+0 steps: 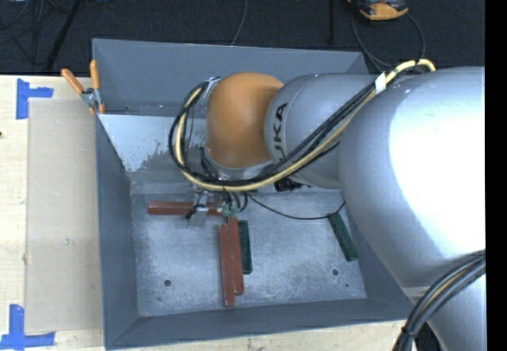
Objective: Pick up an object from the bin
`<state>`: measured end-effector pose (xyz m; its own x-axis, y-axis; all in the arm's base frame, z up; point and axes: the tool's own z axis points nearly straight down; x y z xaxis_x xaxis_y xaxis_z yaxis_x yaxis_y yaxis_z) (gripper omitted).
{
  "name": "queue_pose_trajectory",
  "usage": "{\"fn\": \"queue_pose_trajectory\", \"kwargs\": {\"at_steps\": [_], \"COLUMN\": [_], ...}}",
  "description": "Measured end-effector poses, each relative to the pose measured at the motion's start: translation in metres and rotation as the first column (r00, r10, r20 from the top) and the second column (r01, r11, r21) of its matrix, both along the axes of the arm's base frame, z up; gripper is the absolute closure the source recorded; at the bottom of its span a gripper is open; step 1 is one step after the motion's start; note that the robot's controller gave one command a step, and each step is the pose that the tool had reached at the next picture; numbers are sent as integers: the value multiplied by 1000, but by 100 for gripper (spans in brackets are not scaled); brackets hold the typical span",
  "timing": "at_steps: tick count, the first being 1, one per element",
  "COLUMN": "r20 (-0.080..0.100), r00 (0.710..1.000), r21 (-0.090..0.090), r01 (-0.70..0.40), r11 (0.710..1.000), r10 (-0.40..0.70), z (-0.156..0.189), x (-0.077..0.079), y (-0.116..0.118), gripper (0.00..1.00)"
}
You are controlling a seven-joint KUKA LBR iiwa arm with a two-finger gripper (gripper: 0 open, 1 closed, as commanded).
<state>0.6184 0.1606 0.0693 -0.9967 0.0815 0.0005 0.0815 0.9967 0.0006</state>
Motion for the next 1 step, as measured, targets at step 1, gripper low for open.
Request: {"fn": "queue_pose_trajectory", "kwargs": {"at_steps": [1], "r20": [7], "r00": [944], "r21": [-1], "r01": [-331], "r11": [944], "r10": [331], "z": [142], "x": [-25], "y": [-7], "gripper": [100]}}
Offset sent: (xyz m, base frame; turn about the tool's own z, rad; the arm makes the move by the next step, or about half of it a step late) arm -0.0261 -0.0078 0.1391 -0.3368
